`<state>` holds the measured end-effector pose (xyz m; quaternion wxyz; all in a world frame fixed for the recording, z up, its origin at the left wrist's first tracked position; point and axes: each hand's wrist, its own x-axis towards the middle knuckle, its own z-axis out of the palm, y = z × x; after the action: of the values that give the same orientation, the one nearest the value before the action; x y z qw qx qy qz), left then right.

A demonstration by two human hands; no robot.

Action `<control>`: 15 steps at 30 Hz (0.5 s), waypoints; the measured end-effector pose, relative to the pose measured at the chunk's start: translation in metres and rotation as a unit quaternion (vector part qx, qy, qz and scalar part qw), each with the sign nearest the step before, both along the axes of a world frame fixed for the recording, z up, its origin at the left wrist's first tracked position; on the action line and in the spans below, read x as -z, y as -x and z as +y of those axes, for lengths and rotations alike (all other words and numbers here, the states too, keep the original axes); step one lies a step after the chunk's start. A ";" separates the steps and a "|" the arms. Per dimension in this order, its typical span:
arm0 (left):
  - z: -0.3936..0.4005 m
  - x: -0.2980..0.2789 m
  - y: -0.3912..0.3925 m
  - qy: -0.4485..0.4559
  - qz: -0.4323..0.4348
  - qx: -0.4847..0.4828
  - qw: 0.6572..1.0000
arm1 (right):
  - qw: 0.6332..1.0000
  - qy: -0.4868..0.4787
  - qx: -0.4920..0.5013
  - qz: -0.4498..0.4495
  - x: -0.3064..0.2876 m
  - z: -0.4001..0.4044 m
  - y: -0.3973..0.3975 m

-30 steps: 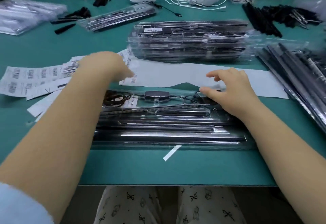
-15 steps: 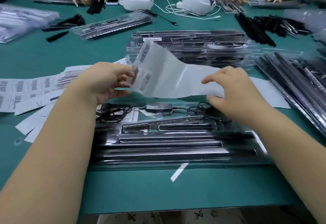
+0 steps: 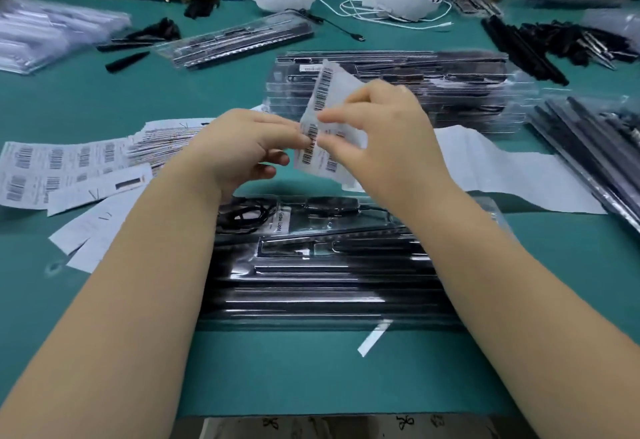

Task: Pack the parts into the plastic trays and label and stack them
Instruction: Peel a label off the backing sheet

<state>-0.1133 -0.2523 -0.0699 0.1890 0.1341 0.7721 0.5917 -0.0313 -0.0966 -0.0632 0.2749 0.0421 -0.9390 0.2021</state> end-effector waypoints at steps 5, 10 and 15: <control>-0.001 -0.003 -0.002 -0.033 -0.020 0.063 0.997 | 0.998 0.059 0.021 0.011 0.013 0.007 0.000; -0.002 -0.005 -0.004 -0.009 0.002 0.105 0.994 | 0.996 0.075 0.020 0.037 0.016 0.005 -0.002; 0.007 -0.003 -0.010 0.006 0.008 0.097 0.995 | 0.998 0.041 0.040 0.039 0.016 0.002 -0.002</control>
<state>-0.1038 -0.2451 -0.0667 0.2403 0.2115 0.7605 0.5649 -0.0290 -0.0945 -0.0797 0.3206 0.0012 -0.9195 0.2276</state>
